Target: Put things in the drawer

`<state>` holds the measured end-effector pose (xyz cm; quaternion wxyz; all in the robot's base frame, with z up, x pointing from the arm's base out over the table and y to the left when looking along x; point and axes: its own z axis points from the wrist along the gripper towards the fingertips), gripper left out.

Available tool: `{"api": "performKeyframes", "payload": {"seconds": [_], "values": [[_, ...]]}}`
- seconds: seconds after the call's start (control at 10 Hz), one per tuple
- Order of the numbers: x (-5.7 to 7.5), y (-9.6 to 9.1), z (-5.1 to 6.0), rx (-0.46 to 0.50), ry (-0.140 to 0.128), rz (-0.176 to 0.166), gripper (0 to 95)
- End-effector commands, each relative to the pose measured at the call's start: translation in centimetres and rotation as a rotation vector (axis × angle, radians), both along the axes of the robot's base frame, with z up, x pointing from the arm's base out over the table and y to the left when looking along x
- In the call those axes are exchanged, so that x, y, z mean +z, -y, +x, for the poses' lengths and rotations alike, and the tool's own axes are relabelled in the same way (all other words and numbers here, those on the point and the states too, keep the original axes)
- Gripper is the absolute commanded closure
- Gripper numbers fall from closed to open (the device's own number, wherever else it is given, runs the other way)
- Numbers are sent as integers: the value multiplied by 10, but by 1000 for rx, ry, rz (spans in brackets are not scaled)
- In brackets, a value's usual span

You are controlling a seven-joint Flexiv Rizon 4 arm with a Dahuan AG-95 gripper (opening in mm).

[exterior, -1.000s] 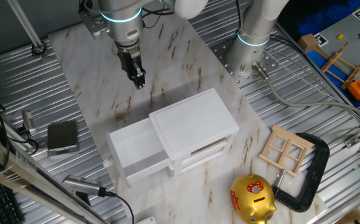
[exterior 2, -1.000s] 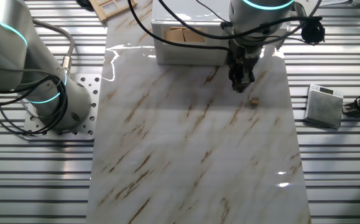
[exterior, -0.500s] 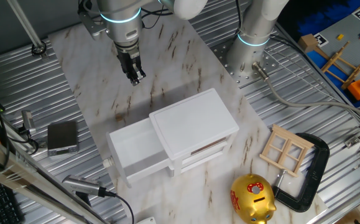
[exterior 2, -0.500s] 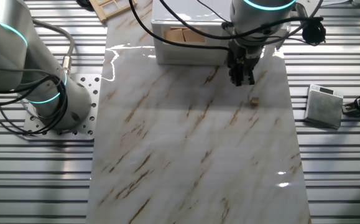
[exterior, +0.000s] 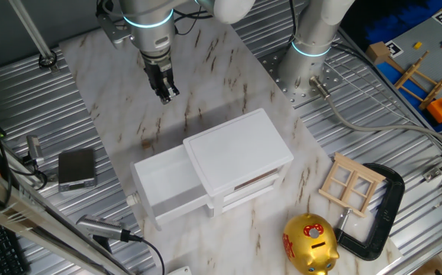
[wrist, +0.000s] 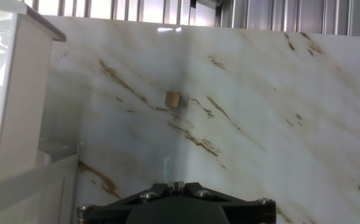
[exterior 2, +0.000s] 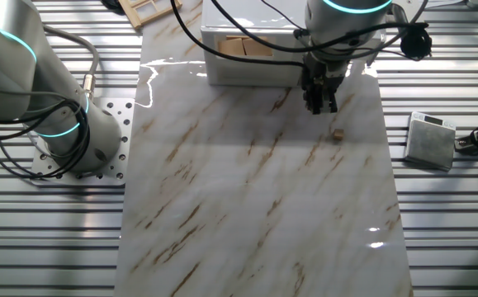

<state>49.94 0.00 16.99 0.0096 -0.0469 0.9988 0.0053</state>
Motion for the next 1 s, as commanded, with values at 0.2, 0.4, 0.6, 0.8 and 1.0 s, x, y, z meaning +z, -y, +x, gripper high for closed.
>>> {"api": "performKeyframes", "payload": {"seconds": [0.2,0.4,0.6,0.8,1.0], "values": [[0,0,1,-2,-1,0,950],[0,0,1,-4,-1,0,950],[0,0,1,34,-1,-1,950],[0,0,1,43,-1,-2,950],[0,0,1,45,-1,-1,950]]}}
